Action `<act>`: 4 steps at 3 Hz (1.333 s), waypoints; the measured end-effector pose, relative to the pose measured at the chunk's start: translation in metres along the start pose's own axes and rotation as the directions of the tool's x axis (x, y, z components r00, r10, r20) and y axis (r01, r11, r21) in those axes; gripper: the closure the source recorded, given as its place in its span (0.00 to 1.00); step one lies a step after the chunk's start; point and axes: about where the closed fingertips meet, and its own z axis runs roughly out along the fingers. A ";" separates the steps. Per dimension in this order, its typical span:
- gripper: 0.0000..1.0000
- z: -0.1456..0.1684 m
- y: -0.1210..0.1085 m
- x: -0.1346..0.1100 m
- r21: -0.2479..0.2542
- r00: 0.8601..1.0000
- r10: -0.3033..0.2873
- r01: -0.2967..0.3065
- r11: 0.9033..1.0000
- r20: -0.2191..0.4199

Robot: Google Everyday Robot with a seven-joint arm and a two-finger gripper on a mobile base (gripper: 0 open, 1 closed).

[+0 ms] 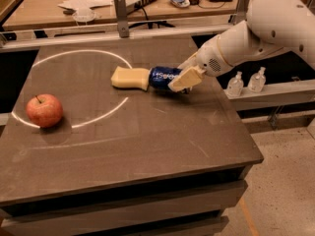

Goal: Move pepsi can near sponge

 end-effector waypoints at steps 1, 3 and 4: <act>0.43 0.015 0.009 0.001 -0.040 1.000 -0.020 0.020 0.999 -0.019; 0.00 0.008 0.019 -0.001 -0.035 0.999 -0.037 0.036 0.999 -0.025; 0.00 -0.027 0.017 0.012 0.023 0.998 0.010 -0.011 1.000 0.058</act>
Offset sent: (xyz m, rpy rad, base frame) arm -0.0100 0.0189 -0.0101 -0.0379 0.0157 0.0697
